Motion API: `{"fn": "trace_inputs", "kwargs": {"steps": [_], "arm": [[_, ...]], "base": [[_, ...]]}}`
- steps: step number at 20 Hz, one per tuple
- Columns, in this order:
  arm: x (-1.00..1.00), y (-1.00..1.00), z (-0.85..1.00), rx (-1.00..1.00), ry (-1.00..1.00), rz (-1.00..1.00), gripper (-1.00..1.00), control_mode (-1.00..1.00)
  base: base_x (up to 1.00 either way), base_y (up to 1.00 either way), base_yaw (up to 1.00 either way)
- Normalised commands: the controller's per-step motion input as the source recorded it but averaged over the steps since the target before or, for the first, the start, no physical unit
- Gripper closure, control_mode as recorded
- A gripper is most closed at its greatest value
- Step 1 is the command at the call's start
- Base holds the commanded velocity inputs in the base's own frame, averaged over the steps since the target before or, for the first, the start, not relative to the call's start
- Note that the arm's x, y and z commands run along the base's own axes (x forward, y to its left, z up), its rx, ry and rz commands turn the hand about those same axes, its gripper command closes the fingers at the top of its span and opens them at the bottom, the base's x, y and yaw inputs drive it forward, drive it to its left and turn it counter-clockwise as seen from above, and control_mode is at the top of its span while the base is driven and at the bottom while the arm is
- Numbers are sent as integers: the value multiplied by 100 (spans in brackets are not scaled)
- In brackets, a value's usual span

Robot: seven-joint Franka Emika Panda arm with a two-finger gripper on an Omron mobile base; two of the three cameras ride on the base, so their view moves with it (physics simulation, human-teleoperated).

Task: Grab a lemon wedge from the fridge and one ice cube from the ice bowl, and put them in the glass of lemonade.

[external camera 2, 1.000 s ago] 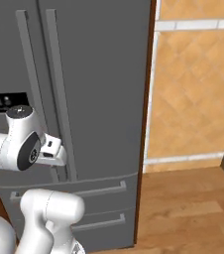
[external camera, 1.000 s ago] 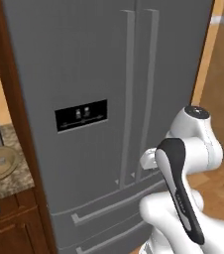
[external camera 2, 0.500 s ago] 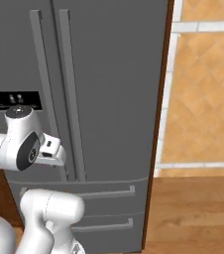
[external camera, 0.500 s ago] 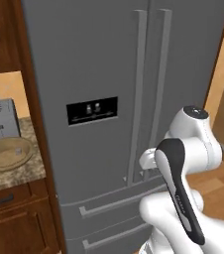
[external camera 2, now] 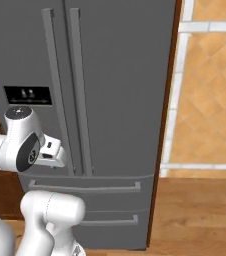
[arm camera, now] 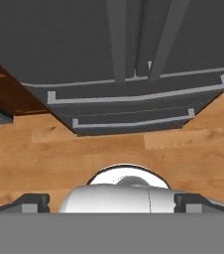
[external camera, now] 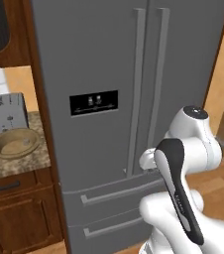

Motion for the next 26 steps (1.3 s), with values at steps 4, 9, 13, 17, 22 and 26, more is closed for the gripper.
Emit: {"fn": "trace_inputs", "kwargs": {"steps": [4, 9, 13, 17, 22, 26], "arm": [[0, 0, 0, 0, 0, 0, -100, 100], [0, 0, 0, 0, 0, 0, -100, 100], [0, 0, 0, 0, 0, 0, -100, 100], [0, 0, 0, 0, 0, 0, -100, 100], [0, 0, 0, 0, 0, 0, -100, 100], [0, 0, 0, 0, 0, 0, -100, 100]], "base": [[-33, -35, 3], [0, -40, 0], [-16, -48, 3], [-48, -18, 7], [-39, 0, 8], [5, 0, 0]]}}
